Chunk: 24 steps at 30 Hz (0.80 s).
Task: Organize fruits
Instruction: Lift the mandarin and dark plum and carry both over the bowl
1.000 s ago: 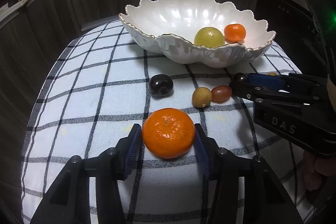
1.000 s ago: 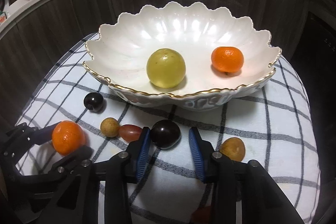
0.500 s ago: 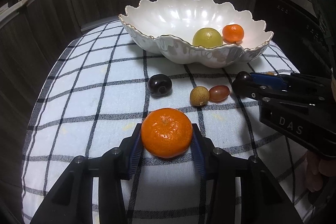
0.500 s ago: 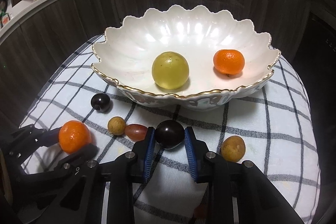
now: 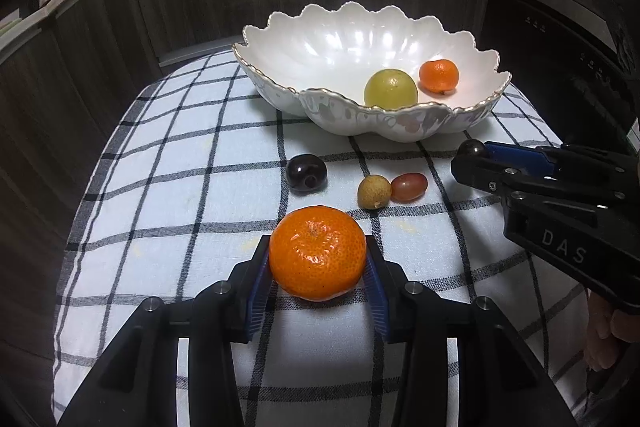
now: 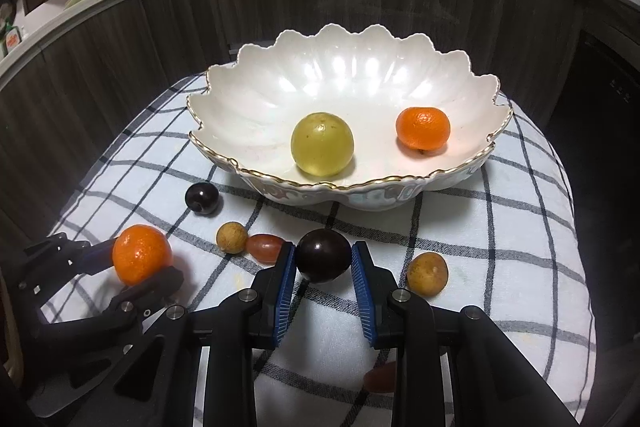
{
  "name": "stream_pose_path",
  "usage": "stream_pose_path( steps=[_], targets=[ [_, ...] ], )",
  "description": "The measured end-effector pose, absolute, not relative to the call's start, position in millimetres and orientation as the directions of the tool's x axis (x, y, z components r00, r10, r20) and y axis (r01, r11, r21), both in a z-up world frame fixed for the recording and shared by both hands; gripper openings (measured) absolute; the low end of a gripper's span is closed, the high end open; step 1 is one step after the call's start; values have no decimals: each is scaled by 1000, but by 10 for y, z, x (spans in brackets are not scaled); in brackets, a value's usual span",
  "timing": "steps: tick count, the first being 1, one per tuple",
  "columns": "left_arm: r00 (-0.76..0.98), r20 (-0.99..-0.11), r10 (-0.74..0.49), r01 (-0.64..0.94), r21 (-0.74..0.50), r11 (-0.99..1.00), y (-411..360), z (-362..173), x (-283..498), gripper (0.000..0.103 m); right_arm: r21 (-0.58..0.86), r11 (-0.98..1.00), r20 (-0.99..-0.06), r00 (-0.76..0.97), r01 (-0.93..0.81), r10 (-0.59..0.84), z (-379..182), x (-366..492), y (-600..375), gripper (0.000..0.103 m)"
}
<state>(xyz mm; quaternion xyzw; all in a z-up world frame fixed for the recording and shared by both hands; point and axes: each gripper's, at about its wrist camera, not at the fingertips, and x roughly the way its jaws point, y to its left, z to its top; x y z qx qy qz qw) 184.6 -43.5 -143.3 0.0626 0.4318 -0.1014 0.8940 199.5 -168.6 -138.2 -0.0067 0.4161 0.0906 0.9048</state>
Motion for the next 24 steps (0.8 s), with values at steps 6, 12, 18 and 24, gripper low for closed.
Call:
stream_pose_path(
  steps=[6, 12, 18, 24],
  targets=[
    [619, -777, -119, 212, 20, 977, -401, -1343, 1843, 42, 72, 983, -746, 645, -171, 167, -1294, 1934, -1663, 30],
    [635, -764, -114, 196, 17, 980, -356, -1242, 1846, 42, 59, 981, -736, 657, -183, 166, -1180, 1896, -1638, 30],
    [651, -751, -109, 178, 11, 984, -322, -1137, 1882, 42, 51, 983, -722, 673, -179, 160, -1051, 1914, -1634, 30],
    [662, -741, -110, 168, 4, 986, -338, -1027, 1954, 42, 58, 984, -709, 687, -167, 158, -912, 1967, -1678, 30]
  ],
)
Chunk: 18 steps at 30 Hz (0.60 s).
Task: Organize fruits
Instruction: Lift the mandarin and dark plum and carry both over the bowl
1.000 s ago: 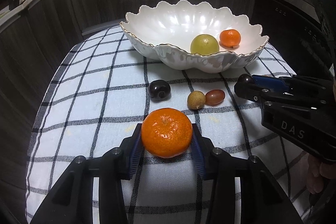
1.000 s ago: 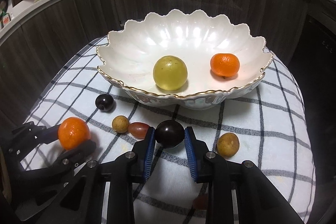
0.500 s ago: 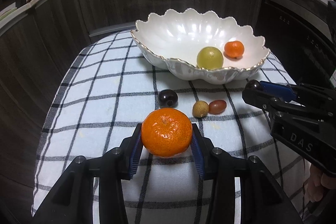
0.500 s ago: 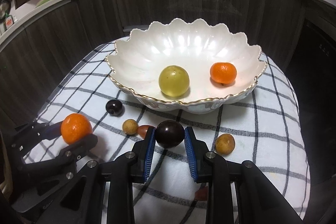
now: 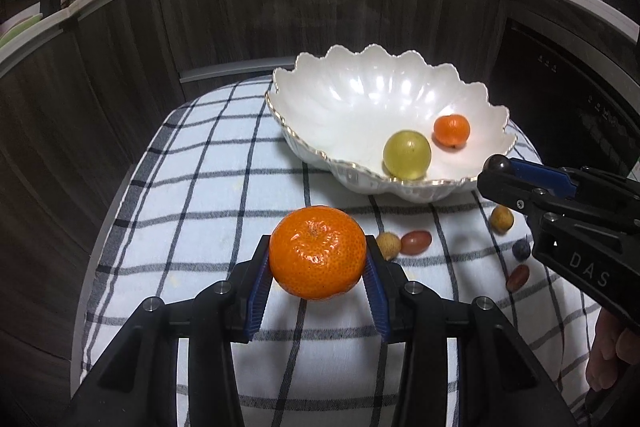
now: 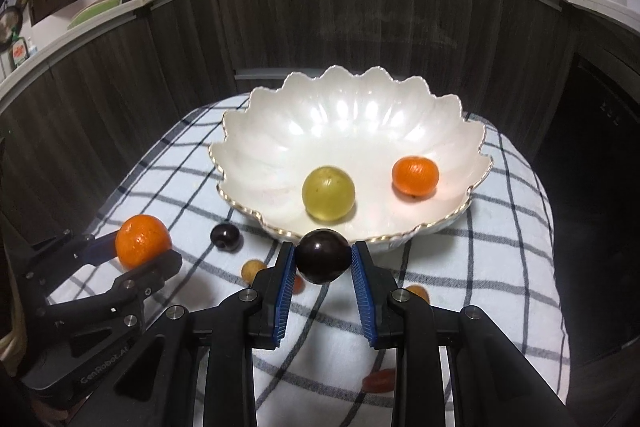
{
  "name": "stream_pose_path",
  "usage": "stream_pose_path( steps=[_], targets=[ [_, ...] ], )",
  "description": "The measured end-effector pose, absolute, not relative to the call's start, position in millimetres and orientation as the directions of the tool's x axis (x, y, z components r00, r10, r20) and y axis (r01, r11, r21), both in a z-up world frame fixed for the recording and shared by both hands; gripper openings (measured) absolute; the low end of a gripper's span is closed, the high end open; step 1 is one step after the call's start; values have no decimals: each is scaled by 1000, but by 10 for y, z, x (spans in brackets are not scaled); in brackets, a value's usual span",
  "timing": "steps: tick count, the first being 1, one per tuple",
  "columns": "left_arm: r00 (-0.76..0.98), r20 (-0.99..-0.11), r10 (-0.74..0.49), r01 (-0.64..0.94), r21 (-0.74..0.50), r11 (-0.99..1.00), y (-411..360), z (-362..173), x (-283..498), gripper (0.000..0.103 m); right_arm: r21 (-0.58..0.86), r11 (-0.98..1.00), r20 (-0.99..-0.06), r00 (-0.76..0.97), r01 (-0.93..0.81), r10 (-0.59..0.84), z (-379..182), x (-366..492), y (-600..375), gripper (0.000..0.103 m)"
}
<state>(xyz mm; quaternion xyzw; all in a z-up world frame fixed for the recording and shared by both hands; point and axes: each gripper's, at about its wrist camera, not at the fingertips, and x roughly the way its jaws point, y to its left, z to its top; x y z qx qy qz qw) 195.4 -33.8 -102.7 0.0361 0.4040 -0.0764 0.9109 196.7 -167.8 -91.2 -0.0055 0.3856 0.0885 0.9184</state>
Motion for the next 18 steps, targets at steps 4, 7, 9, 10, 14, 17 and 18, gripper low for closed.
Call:
stream_pose_path(
  steps=[4, 7, 9, 10, 14, 17, 18],
  targets=[
    [675, -729, -113, 163, -1, 987, -350, -914, 2017, 42, 53, 985, -695, 703, -162, 153, -806, 1998, -1705, 30],
    [687, -718, -114, 160, -4, 987, -365, -827, 2056, 42, 54, 986, -682, 716, -156, 151, -706, 2026, -1730, 30],
    [694, -710, -119, 161, -9, 987, -376, -772, 2094, 42, 52, 987, -675, 723, -154, 149, -657, 2053, -1746, 30],
    [698, -706, -122, 160, -12, 987, -380, -742, 2119, 42, 50, 987, -671, 726, -153, 146, -627, 2072, -1757, 30],
    [704, -699, -123, 160, -12, 987, -384, -671, 2234, 42, 45, 989, -657, 741, -140, 135, -515, 2174, -1807, 30],
    [705, -698, -126, 163, -13, 986, -393, -629, 2332, 42, 41, 990, -648, 751, -133, 127, -451, 2252, -1830, 30],
    [705, -698, -128, 164, -15, 986, -392, -616, 2364, 42, 39, 991, -646, 753, -131, 125, -434, 2278, -1832, 30]
  ],
)
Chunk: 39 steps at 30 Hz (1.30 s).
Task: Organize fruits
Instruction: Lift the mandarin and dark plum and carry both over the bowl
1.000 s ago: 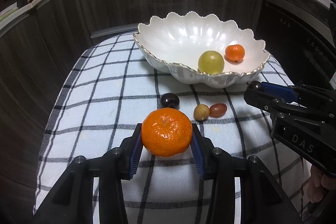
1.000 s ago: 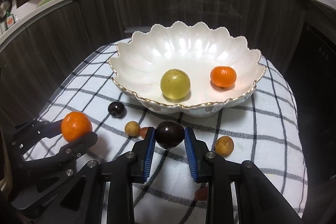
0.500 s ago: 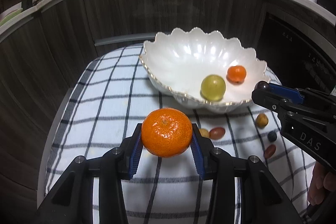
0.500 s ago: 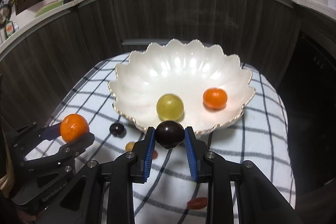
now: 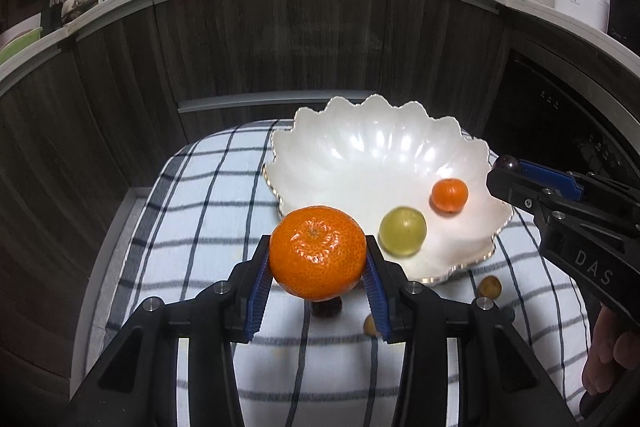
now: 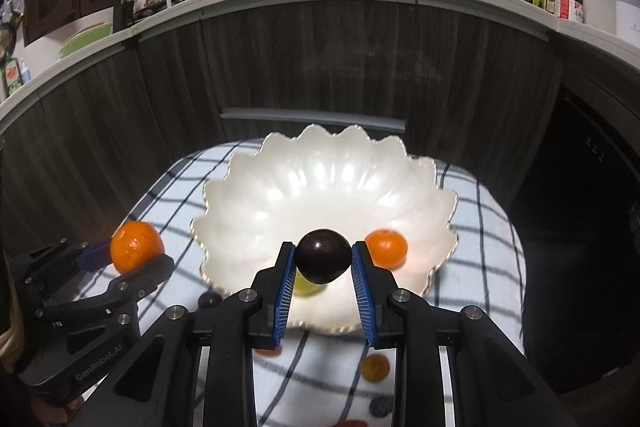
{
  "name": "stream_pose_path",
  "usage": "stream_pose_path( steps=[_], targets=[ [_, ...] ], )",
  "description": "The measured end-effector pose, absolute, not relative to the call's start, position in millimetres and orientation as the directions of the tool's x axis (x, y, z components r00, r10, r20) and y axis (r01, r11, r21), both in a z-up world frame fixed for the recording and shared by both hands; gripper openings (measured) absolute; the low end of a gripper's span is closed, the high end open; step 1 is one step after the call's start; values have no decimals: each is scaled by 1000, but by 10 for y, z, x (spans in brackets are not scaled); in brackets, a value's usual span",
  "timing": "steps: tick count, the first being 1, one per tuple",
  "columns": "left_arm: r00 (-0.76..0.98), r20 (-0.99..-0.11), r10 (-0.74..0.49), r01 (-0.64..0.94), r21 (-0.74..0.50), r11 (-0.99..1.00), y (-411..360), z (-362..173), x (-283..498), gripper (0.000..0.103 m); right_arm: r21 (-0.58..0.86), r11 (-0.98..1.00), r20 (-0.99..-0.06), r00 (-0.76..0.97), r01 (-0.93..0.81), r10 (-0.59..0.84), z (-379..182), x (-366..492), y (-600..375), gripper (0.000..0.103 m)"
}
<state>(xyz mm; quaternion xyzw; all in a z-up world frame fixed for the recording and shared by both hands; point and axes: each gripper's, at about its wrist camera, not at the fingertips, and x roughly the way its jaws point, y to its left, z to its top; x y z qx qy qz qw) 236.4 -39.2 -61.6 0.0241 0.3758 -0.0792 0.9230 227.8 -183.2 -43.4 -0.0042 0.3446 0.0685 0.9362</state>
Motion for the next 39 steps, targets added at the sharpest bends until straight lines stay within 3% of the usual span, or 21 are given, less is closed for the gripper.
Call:
stream_pose_path(
  steps=[19, 39],
  targets=[
    [705, -698, -126, 130, -47, 990, -403, -563, 2945, 42, 31, 995, -623, 777, -93, 92, -287, 2815, -1953, 30],
    [664, -736, -134, 140, -54, 989, -460, -833, 3492, 43, 44, 997, -669, 739, -69, 81, -537, 3311, -1982, 30]
  ],
)
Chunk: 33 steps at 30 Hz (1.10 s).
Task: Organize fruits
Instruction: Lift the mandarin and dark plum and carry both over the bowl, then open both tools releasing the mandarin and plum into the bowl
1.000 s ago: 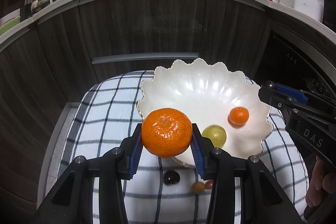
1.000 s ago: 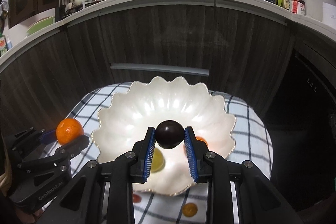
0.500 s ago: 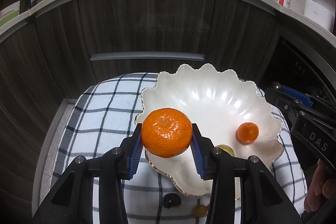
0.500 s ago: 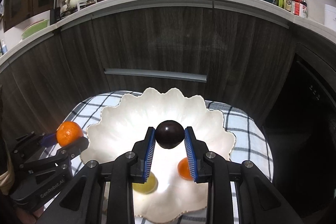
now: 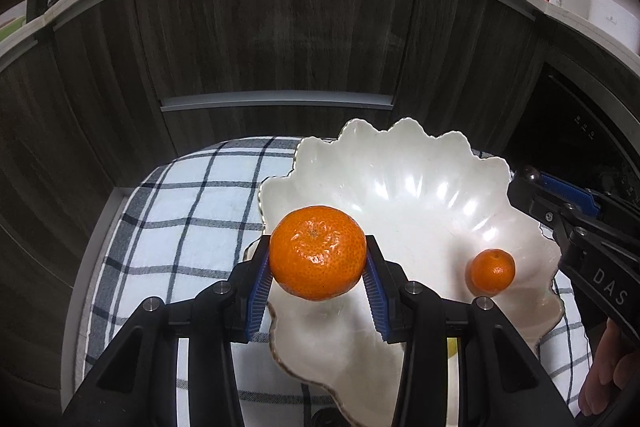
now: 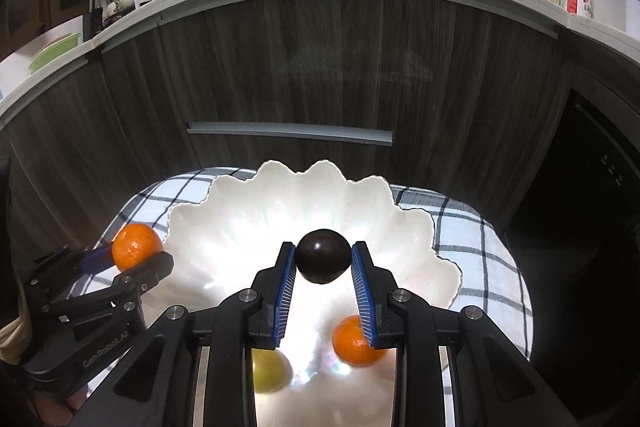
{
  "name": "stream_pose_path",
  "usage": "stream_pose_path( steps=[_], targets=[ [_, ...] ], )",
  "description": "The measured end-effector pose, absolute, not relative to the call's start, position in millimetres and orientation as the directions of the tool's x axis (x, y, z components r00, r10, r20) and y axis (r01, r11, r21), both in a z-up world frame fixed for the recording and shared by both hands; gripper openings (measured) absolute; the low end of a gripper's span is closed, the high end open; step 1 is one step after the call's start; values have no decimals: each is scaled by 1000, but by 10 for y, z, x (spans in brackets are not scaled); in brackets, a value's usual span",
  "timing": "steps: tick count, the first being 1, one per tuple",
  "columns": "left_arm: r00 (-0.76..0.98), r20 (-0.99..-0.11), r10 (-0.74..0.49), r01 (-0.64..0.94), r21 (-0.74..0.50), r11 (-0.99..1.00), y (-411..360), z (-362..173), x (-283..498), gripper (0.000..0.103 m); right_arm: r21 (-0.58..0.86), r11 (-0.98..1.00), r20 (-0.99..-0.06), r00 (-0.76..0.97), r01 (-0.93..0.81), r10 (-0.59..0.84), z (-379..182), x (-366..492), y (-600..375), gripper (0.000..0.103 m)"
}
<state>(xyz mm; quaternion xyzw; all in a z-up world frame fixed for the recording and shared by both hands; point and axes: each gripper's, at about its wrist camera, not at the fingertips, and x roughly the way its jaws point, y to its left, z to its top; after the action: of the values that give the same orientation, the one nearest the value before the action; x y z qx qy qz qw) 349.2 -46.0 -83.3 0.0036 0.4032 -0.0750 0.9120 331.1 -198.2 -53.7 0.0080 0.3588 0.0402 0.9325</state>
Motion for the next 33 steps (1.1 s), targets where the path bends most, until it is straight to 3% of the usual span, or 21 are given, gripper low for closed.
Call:
stream_pose_path(
  steps=[18, 25, 26, 30, 33],
  targets=[
    [593, -796, -125, 154, -40, 987, -467, -1107, 3653, 44, 36, 997, -752, 656, -61, 67, -808, 3625, -1897, 30],
    [613, -780, -124, 168, -24, 986, -513, -1077, 3613, 67, 27, 998, -761, 646, -61, 60, -828, 3659, -1873, 31],
    [618, -776, -124, 169, -22, 985, -520, -1064, 3601, 69, 29, 998, -762, 645, -58, 60, -827, 3661, -1877, 33],
    [643, -759, -106, 156, -5, 988, -528, -1000, 3569, 84, 44, 998, -742, 668, -35, 56, -761, 3624, -1932, 72],
    [656, -746, -114, 142, -27, 989, -479, -932, 3546, 86, 30, 1000, -726, 687, -9, 28, -692, 3578, -1980, 75]
  ],
)
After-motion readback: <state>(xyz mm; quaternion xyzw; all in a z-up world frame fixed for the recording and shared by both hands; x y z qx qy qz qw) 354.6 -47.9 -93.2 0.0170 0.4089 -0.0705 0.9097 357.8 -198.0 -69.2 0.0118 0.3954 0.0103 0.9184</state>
